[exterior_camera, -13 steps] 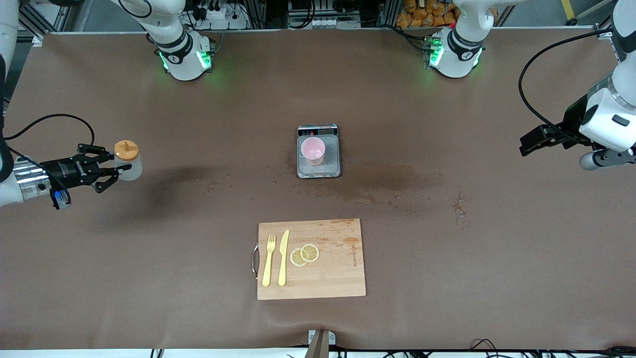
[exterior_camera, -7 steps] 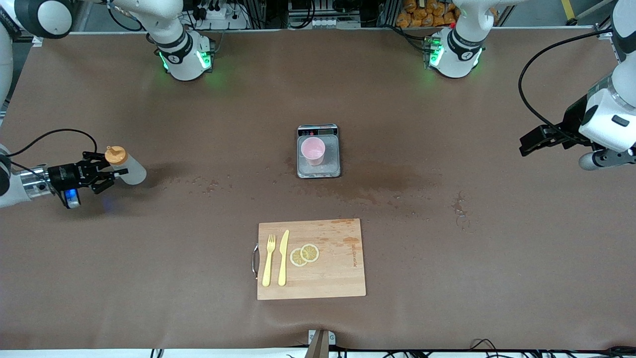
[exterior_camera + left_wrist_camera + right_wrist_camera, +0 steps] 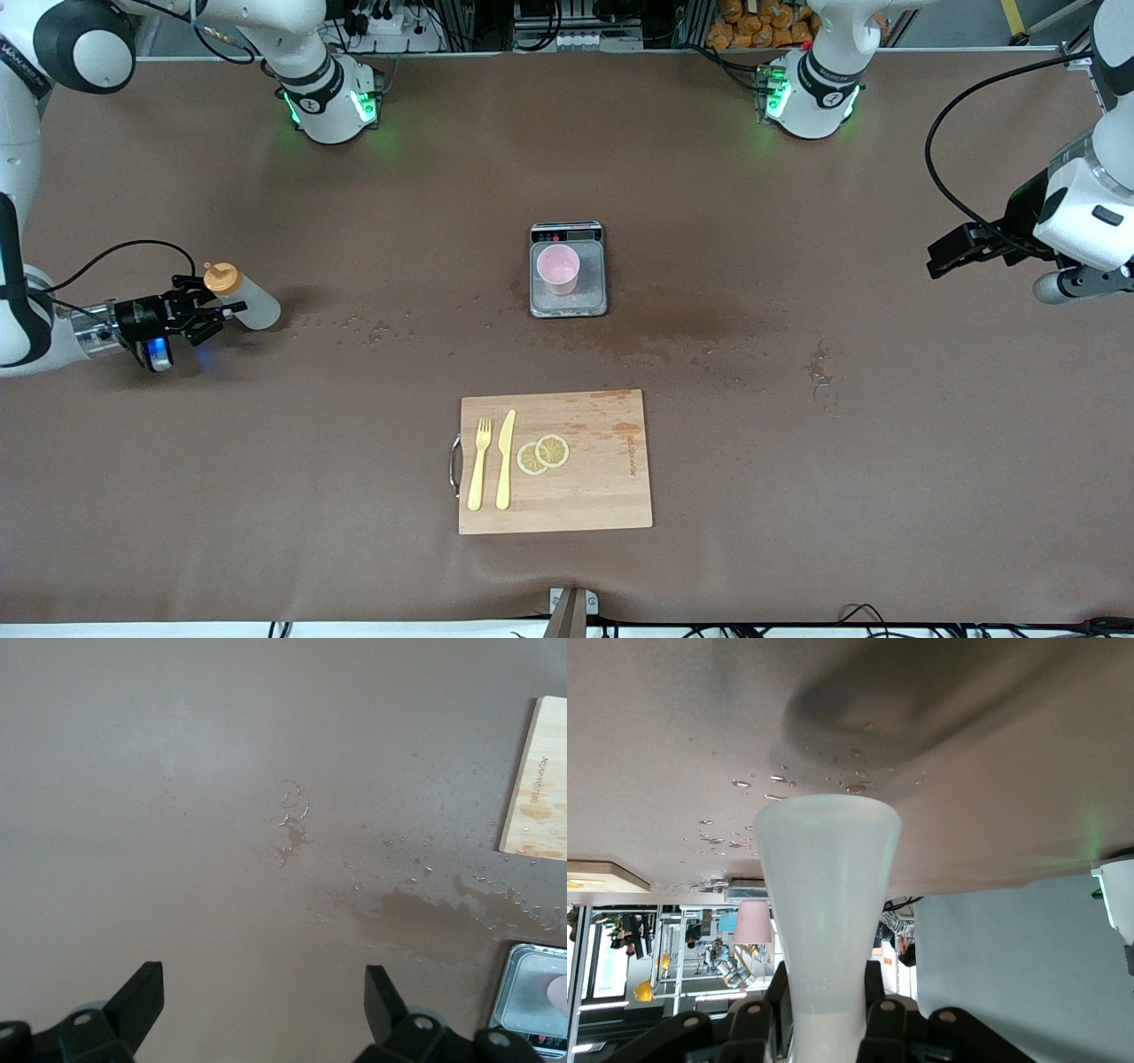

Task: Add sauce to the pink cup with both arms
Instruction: 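Lower the bottle upright onto the table and open the right gripper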

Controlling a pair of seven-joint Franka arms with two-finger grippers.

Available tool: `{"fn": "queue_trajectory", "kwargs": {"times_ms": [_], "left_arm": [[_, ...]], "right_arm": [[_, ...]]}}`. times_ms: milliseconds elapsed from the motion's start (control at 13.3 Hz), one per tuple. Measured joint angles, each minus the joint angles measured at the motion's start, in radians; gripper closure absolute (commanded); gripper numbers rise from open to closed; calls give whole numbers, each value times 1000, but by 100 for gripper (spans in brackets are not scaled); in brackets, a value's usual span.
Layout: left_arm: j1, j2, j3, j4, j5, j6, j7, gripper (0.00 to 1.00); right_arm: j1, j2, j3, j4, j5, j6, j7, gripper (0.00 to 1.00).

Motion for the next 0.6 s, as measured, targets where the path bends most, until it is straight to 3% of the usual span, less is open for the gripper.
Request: {"fn": "queue_trajectory", "kwargs": {"times_ms": [603], "left_arm": [[2, 0, 1, 0, 0, 0, 0, 0]], "right_arm": [[-3, 26, 2, -2, 3, -6, -14, 44]]}}
